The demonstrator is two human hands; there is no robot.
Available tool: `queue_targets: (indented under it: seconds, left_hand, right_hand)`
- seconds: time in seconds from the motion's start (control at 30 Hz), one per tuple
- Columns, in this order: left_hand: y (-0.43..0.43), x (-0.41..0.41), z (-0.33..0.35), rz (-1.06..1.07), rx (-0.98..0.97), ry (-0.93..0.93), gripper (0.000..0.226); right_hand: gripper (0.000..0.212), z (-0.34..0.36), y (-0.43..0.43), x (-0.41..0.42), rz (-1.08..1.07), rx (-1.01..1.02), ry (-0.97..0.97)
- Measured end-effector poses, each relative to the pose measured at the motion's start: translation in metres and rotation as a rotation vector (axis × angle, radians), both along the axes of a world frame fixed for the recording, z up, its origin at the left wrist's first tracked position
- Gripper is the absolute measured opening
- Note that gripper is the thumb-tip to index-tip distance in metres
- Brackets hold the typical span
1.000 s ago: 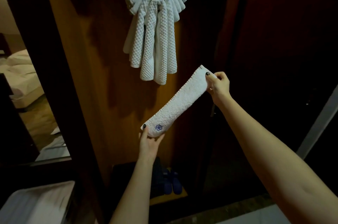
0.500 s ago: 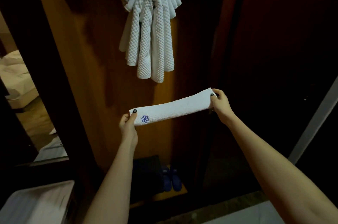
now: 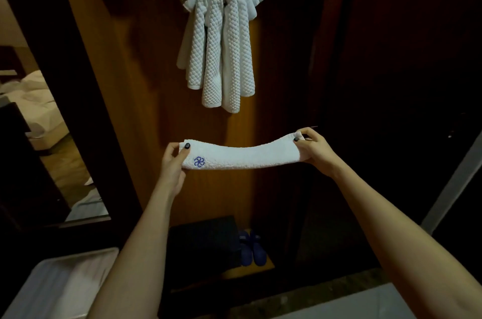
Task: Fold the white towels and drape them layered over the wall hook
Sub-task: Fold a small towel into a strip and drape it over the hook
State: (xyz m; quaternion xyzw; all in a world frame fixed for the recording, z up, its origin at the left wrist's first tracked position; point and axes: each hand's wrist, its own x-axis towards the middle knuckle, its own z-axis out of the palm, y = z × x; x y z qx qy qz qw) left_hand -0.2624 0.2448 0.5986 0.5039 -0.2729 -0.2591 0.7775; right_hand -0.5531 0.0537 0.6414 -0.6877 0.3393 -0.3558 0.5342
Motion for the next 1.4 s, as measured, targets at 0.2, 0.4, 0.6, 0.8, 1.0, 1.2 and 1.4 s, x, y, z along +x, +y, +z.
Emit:
queue_targets:
  seconds: [0.2,0.4,0.6,0.8,1.0,1.2,1.4]
  left_hand:
    - [0.005,0.011,0.016,-0.064,0.049,-0.143,0.016]
    - [0.000,0.013,0.036,0.045,0.061,-0.231,0.015]
    - [-0.002,0.014,0.061,0.147,0.031,-0.364,0.021]
    - [-0.001,0.015,0.097,0.083,-0.033,-0.401,0.024]
    - [-0.005,0.027,0.138,0.157,-0.073,-0.359,0.017]
    - [-0.018,0.042,0.175,0.131,-0.173,-0.409,0.017]
    - [-0.036,0.073,0.209,-0.168,-0.173,-0.493,0.035]
  right_hand:
    - [0.011,0.011,0.001,0.005,-0.129,-0.175,0.021]
    - [0.016,0.027,0.004,0.018,-0.278,-0.323,0.019]
    - [0.017,0.041,0.005,0.027,-0.309,-0.373,-0.086]
    - [0.015,0.071,0.000,0.027,-0.263,-0.411,-0.196]
    - [0.015,0.111,-0.008,0.041,-0.251,-0.472,-0.206]
    - [0.034,0.156,-0.021,0.054,-0.073,-0.398,-0.418]
    - [0.041,0.193,-0.060,0.058,0.062,-0.266,-0.346]
